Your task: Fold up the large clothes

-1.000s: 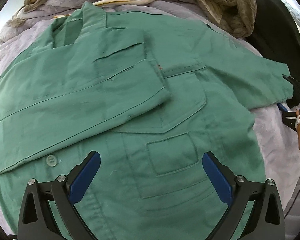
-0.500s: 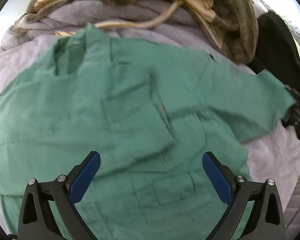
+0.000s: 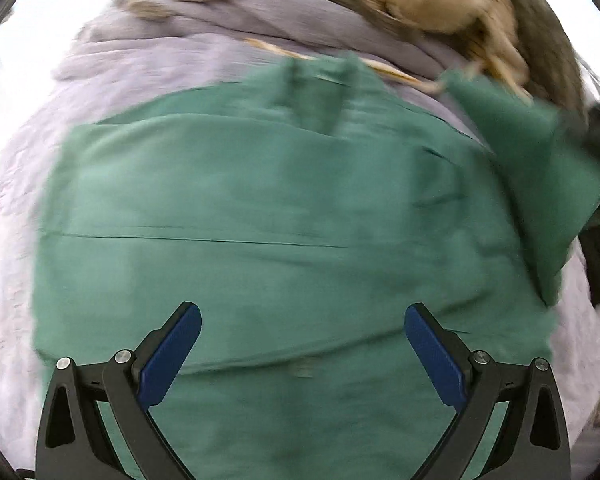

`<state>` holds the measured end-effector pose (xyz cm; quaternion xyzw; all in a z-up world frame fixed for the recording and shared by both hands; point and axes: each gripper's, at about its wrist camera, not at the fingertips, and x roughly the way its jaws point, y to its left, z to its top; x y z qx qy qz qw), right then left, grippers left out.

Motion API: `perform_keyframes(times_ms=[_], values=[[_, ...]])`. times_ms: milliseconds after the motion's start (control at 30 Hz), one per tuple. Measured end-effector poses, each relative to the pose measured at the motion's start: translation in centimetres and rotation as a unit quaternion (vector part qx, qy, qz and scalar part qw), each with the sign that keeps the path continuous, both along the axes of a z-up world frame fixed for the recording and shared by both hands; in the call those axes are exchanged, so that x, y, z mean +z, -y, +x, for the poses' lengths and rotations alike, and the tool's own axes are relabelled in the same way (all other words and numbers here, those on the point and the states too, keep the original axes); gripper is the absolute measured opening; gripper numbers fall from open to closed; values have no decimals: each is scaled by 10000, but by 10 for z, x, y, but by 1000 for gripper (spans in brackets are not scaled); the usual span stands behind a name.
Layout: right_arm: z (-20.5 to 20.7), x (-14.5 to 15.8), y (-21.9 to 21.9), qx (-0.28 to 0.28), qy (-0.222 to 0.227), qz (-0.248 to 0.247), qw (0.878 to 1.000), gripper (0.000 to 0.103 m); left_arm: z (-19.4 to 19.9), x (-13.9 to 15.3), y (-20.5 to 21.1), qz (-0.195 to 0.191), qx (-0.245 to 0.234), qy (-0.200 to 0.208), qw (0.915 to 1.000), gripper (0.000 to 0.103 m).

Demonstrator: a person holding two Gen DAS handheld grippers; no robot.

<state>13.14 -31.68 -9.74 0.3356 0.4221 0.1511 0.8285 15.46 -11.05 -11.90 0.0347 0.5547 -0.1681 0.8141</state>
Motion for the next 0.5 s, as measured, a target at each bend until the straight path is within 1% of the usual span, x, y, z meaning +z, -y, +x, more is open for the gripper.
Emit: perform_keyframes(times_ms=[67,133,167,200,233,300,333,367,433,500], values=[[9,-39,-32,72,-590,-273,9979,8,5,-3,-23,69,211,-2,9998,102],[9,-65,-34,-23,-994,-418,9942,8,9,-10,-45,153,485,-134,9986,102],[7,-75,-34,-86,-1164,-349,9925,8,9,-14,-57,98,589,-235,9979,102],[1,-80,-30,-188,-1238,-199,9919,11,10,-16,-65,57,626,-289,9976,102],[-7,-82,-24,-303,-1303,37,9910,18,9,-17,-70,44,631,-297,9976,102],[-20,-79,-15,-516,-1365,207,9891,62,6,-18,-78,67,560,-212,9982,102],[-29,-75,-6,-710,-1320,265,9884,71,6,-18,-81,85,521,-177,9984,102],[-42,-69,3,-998,-1206,366,9870,75,4,-18,-82,76,506,-169,9985,102],[-52,-65,15,-1337,-1148,551,9828,75,1,-15,-87,-14,495,-172,9986,102],[-53,-64,30,-1785,-1143,741,9745,74,-3,-12,-97,-107,514,-160,9985,102]])
